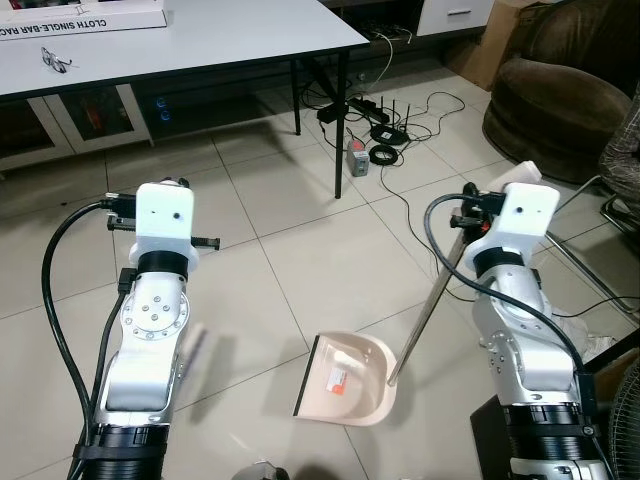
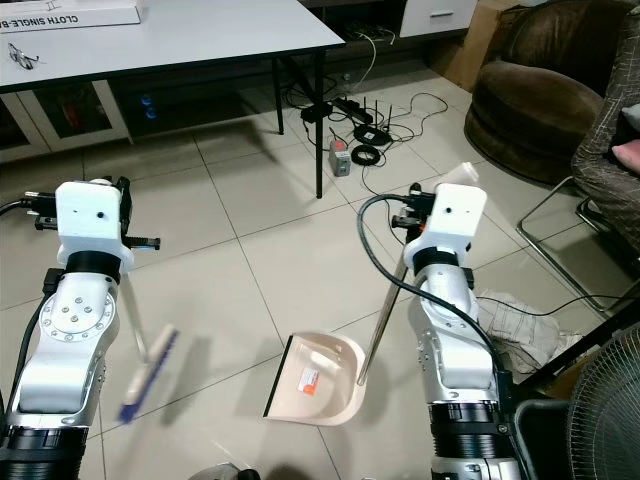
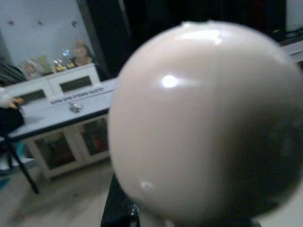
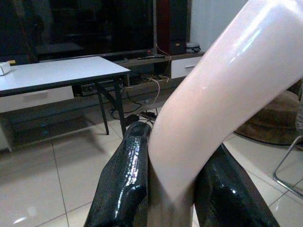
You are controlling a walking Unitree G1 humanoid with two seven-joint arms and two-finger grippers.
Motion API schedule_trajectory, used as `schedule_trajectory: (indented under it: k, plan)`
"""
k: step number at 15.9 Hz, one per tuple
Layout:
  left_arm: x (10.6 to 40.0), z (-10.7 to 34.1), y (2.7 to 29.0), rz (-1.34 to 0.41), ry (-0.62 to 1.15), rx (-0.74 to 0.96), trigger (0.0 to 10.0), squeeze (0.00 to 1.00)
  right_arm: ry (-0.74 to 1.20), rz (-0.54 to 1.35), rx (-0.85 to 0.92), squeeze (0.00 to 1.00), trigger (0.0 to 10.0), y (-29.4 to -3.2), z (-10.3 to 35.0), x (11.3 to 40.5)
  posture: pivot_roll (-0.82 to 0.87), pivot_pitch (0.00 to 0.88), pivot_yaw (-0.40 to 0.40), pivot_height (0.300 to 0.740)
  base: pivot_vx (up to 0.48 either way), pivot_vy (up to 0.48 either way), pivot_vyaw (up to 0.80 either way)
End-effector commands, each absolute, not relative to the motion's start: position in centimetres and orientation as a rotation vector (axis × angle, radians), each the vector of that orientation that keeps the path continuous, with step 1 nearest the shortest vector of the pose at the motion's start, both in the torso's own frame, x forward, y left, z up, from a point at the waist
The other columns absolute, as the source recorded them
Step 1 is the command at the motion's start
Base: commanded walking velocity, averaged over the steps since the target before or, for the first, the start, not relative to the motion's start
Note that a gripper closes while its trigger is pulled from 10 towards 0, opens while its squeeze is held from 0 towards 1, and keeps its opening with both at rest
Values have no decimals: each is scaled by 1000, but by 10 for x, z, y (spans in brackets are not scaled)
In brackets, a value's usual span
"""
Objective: Sweep floor
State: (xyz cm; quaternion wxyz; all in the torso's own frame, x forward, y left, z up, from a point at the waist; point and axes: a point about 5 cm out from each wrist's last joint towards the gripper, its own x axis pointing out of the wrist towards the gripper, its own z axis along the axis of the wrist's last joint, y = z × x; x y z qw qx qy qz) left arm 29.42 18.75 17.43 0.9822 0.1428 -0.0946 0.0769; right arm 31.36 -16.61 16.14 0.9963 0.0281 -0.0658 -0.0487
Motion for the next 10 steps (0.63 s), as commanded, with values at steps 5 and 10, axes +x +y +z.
schedule_trajectory:
  k: [5,10]
  plan:
    - [298,168,170,36,-131,329,10000,0,-118,-144,82,0,10000,-172,159,311,-17,22,26,740,0,0,0]
    - [297,161,176,60,-91,332,10000,0,-135,-104,-16,0,10000,-162,162,311,-13,22,36,740,0,0,480]
